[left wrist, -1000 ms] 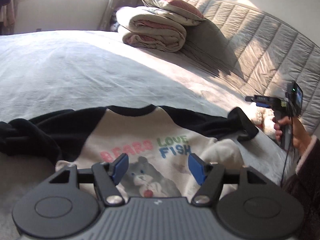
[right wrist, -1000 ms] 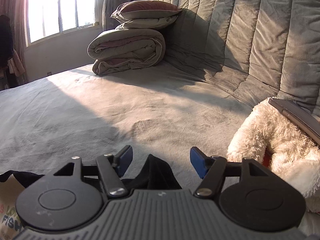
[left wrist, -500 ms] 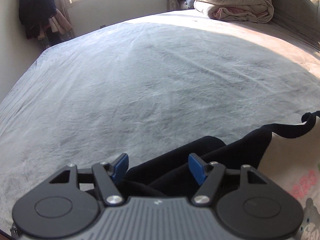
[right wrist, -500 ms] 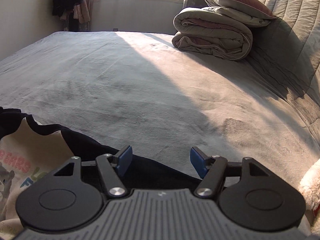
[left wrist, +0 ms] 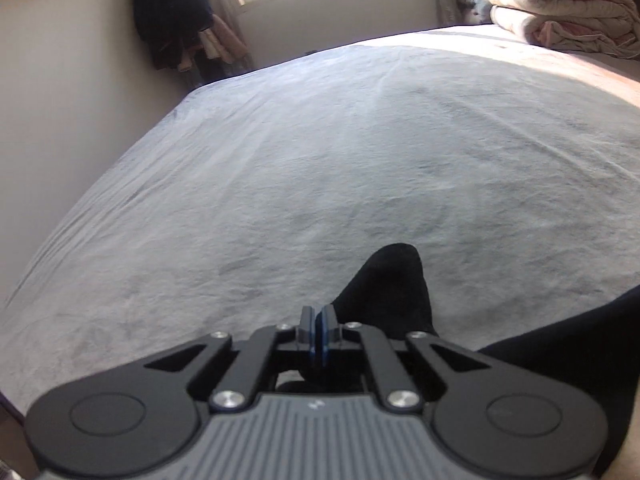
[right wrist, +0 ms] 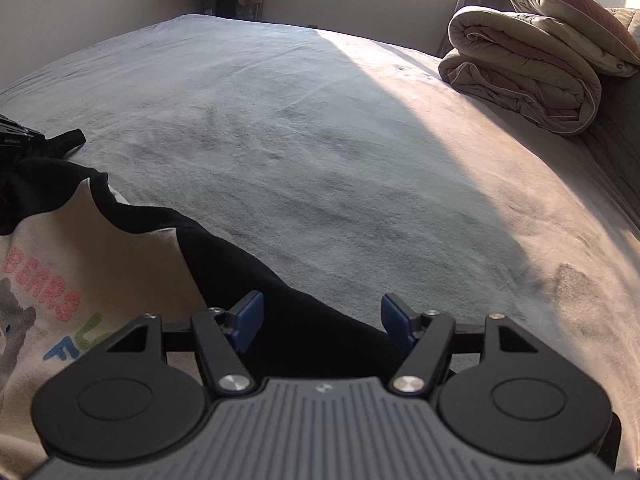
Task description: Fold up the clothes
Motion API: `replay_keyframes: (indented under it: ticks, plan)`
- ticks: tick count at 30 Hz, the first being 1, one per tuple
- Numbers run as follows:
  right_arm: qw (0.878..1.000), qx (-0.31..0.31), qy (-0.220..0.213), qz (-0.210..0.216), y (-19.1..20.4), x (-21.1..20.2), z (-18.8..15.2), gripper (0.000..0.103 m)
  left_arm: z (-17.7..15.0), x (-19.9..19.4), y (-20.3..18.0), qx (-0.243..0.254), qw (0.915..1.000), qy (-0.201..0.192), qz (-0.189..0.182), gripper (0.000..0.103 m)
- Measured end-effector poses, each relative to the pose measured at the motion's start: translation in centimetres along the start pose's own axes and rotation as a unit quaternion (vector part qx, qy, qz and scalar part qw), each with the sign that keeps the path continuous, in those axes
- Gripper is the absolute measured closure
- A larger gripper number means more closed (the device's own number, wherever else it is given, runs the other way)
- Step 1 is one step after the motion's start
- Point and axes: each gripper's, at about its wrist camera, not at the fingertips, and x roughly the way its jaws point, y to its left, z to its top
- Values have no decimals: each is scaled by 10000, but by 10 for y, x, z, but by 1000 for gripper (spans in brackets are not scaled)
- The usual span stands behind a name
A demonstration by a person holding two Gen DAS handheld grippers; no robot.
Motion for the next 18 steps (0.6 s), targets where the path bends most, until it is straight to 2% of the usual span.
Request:
replay_keyframes:
  ticks: [3,6,7,8,10,13,15,18]
  plan:
    - [10000,69,-28,13,-3,1,0,35,1,10,22,-279,9964,280,753,99]
    - [9999,147,-51,35,-8,2,3,35,2,6,33,-342,9951,250,898,97]
    - [9998,172,-58,51,-9,2,4,35,2,1,37,-427,9963,194,726,90]
    - [9998,194,-66,72,-11,3,5,35,3,-4,38,-503,9975,134,470,77]
    - [9996,228,-63,135,-13,4,8,35,4,-15,37,-575,9983,-60,-84,66]
    - [9995,256,-15,201,-16,9,12,35,7,-26,20,-282,9955,-280,-864,65]
    - [9994,264,-13,240,-18,10,15,35,8,-27,4,-74,9906,-214,-1347,65]
    - [9988,335,-37,343,-22,12,21,35,7,-25,-21,210,9830,-65,-1822,65]
